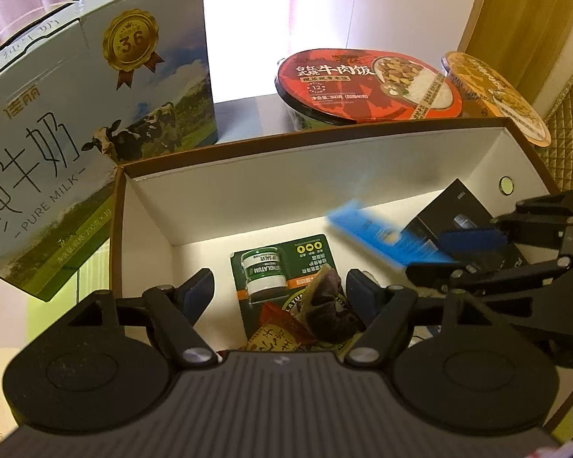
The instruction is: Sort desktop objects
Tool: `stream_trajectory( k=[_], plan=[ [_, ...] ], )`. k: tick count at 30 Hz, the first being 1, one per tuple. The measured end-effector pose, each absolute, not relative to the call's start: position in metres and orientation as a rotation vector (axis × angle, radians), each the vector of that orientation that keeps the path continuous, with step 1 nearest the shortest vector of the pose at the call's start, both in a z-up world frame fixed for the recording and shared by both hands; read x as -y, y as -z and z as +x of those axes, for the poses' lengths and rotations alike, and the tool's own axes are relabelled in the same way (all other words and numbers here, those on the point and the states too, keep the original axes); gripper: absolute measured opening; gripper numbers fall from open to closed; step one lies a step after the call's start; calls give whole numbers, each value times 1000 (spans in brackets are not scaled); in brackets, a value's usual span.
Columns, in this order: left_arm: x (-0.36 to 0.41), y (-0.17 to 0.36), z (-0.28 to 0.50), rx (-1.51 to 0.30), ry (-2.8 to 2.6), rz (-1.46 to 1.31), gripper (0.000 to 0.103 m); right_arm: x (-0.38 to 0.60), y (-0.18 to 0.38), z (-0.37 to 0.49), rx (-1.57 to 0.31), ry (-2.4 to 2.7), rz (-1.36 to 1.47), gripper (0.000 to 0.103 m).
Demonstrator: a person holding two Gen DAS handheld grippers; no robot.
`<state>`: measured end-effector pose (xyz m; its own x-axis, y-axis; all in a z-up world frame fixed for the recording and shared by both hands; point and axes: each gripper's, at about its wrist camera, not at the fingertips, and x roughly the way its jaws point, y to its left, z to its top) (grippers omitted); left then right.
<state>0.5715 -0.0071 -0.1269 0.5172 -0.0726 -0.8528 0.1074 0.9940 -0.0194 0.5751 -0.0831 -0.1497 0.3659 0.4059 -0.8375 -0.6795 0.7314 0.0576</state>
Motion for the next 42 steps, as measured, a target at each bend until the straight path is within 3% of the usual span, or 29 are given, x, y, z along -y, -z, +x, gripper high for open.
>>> stream_trajectory(
  k=[3, 5, 11, 20, 33, 42],
  plan=[
    [7, 123, 567, -1014, 104, 40, 73, 88, 140, 568, -939, -715, -322, 53],
    [7, 119, 563, -1003, 107, 46, 75, 96, 131, 562, -903, -721, -309, 76],
    [4, 98, 540, -944, 87, 44, 80, 123, 103, 530, -798, -719, -270, 101],
    [6, 57, 477, -830, 43, 64, 93, 159, 80, 458, -729, -665, -216, 101],
    [4, 29, 352, -762, -142, -10, 99, 214, 69, 380, -741, -601, -59, 101],
    [26, 21, 273, -750, -204, -88, 100, 245, 65, 318, -740, -636, -97, 101]
  ],
)
